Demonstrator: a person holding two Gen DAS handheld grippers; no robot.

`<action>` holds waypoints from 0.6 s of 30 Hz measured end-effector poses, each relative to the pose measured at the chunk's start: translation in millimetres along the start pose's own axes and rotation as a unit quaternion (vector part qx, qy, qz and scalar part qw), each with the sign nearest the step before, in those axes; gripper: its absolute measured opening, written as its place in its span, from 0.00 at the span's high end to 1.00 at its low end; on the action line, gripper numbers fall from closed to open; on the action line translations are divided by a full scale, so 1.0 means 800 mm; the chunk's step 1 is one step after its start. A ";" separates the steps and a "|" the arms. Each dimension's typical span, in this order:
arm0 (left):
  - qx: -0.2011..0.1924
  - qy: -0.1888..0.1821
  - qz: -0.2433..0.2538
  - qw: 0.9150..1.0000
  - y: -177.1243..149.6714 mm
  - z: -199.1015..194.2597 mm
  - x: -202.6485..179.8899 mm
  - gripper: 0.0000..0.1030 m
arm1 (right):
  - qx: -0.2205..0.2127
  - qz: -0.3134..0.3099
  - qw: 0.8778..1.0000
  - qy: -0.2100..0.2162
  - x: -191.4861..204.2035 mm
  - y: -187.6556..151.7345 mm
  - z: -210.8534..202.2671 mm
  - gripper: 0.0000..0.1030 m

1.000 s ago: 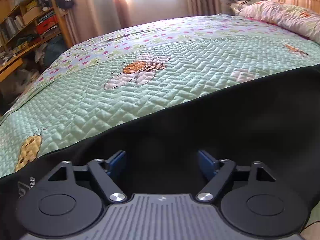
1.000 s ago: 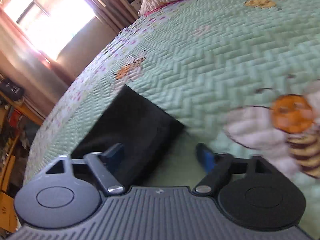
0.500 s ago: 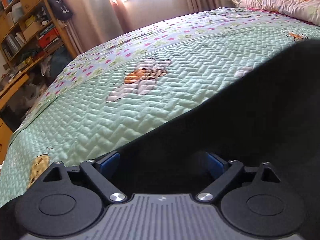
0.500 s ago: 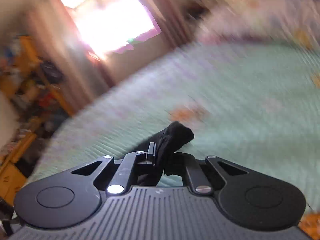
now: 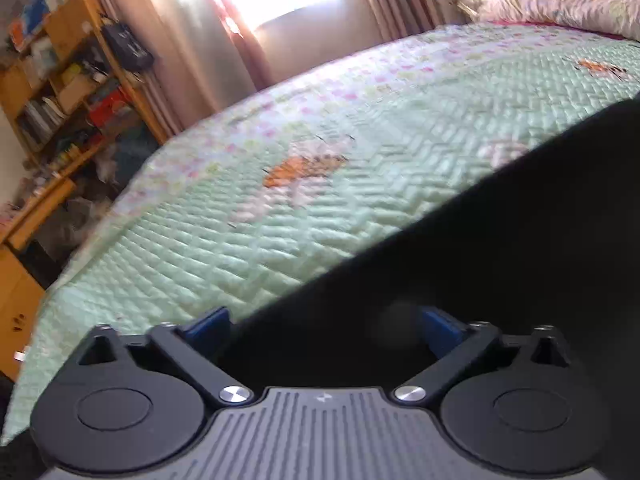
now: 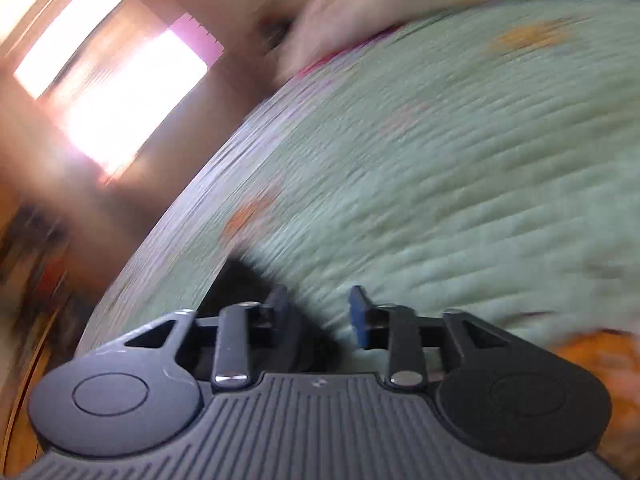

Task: Fold clothes

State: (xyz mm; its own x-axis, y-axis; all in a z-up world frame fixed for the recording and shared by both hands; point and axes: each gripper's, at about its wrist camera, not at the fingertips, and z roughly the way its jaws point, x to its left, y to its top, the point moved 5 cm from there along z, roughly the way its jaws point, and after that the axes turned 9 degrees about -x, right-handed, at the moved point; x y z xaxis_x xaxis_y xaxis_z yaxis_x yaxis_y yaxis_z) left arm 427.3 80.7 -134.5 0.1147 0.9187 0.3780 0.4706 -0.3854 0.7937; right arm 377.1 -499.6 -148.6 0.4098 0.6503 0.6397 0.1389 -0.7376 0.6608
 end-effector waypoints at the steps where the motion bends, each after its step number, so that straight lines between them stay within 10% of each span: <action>1: -0.006 -0.006 -0.002 1.000 0.003 -0.008 0.004 0.29 | -0.008 0.009 1.000 -0.005 0.005 0.002 -0.012 0.53; 7: -0.042 -0.193 -0.063 0.978 0.024 -0.084 0.008 0.52 | 0.106 0.076 0.974 0.187 0.128 -0.091 -0.088 0.50; 11: 0.043 -0.265 -0.060 0.961 0.013 -0.072 -0.030 0.63 | 0.198 0.125 0.938 0.255 0.209 -0.205 -0.123 0.41; 16: 0.050 -0.139 -0.025 0.989 0.002 0.011 -0.016 0.91 | 0.155 0.075 0.959 0.224 0.199 -0.257 -0.088 0.41; 18: 0.044 -0.029 0.034 0.998 0.007 0.046 0.000 0.98 | 0.137 0.054 0.966 0.211 0.195 -0.277 -0.075 0.50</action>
State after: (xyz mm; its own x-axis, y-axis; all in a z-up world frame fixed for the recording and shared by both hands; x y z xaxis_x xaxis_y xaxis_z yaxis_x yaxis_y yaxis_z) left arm 462.1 81.5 -148.0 0.1973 0.8952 0.3997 0.5355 -0.4399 0.7209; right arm 356.1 -223.9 -171.7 0.0399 0.5398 0.8409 0.3737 -0.7885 0.4884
